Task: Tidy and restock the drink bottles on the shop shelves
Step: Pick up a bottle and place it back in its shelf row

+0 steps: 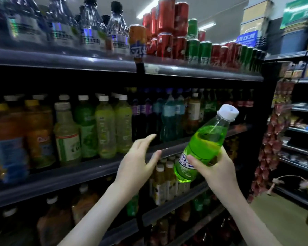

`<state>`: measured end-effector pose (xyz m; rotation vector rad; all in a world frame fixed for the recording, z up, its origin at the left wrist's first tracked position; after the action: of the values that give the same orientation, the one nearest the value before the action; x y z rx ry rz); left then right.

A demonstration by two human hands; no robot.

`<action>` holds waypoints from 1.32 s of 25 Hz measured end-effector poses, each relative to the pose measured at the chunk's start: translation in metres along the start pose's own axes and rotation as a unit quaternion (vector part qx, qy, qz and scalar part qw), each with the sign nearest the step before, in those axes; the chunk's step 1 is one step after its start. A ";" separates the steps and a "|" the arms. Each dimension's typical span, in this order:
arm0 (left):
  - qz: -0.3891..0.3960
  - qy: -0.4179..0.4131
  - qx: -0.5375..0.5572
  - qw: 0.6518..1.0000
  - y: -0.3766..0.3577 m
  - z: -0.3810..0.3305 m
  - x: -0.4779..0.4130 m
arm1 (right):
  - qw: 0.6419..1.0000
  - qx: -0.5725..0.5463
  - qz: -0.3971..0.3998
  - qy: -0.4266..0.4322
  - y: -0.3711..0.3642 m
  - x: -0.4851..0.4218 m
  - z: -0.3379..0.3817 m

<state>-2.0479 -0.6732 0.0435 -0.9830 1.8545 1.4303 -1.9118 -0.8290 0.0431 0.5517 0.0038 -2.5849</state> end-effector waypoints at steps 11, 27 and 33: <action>-0.110 0.059 -0.391 0.912 -0.052 0.104 -0.073 | 0.997 -0.039 0.050 0.042 -0.019 -0.145 -0.038; -0.058 -0.124 -0.339 0.931 -0.255 0.049 -0.189 | 0.997 -0.060 -0.041 -0.006 0.084 -0.315 -0.114; -0.056 -0.008 -0.258 0.964 -0.335 0.061 -0.257 | 0.996 -0.072 -0.053 0.011 0.118 -0.396 -0.152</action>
<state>-1.6262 -0.6132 0.0588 -1.2907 1.4077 1.8880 -1.4827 -0.7322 0.0671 0.5385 0.2317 -2.6549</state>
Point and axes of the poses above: each hand's wrist, its own x-axis away from the middle knuckle, its own y-axis out of the back of the hand, z = x × y, the point moved 2 cm from there along -x, towards the middle knuckle, and after that the axes turned 15 degrees about -y, right-handed, at the moved point
